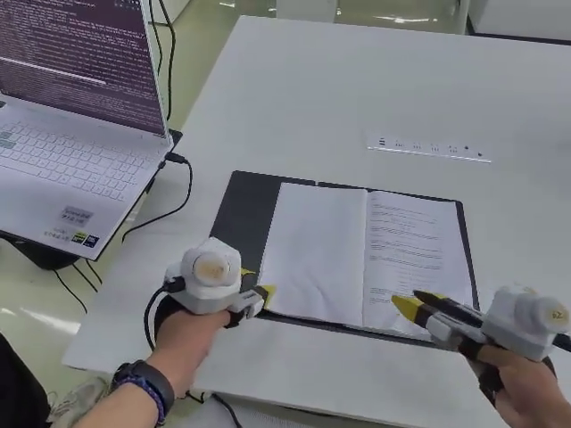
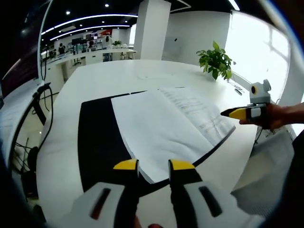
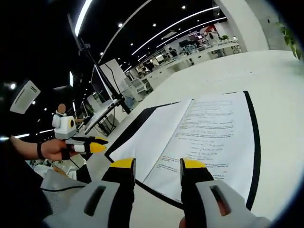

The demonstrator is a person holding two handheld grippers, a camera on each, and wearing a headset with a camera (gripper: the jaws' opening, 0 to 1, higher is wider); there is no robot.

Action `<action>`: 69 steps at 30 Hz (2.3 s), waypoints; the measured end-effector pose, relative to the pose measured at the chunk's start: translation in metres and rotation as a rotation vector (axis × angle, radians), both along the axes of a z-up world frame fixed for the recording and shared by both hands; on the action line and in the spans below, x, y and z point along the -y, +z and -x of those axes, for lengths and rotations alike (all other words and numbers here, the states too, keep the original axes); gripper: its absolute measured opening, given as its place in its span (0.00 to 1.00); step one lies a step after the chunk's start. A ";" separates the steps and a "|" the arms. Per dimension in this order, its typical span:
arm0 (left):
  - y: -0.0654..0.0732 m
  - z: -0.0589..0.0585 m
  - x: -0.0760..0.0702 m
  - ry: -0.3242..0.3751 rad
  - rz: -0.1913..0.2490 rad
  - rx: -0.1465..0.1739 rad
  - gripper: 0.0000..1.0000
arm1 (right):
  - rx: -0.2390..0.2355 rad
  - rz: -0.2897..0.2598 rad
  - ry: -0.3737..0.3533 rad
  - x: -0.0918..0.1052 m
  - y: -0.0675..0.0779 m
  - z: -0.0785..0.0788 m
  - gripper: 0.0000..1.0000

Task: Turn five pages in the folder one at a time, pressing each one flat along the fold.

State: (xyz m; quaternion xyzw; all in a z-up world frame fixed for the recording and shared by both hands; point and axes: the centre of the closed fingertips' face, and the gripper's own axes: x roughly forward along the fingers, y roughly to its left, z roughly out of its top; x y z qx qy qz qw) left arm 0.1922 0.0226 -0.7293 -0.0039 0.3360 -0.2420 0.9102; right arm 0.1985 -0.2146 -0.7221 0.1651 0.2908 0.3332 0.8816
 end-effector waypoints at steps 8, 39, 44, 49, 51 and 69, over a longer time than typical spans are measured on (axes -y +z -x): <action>0.020 0.006 -0.011 0.016 -0.009 0.038 0.34 | 0.019 0.118 -0.016 0.026 0.006 0.017 0.49; 0.067 0.018 -0.045 0.115 0.016 0.116 0.58 | 0.026 0.052 -0.157 0.062 0.028 0.039 0.55; 0.070 0.017 -0.045 0.107 0.013 0.121 0.59 | 0.037 0.043 -0.182 0.068 0.030 0.040 0.56; 0.070 0.017 -0.044 0.102 0.011 0.122 0.61 | 0.040 0.069 -0.166 0.070 0.030 0.044 0.56; 0.071 0.018 -0.042 0.098 0.014 0.127 0.62 | 0.043 0.068 -0.169 0.071 0.031 0.045 0.57; 0.074 0.020 -0.042 0.078 0.034 0.133 0.71 | 0.046 0.067 -0.186 0.083 0.038 0.059 0.66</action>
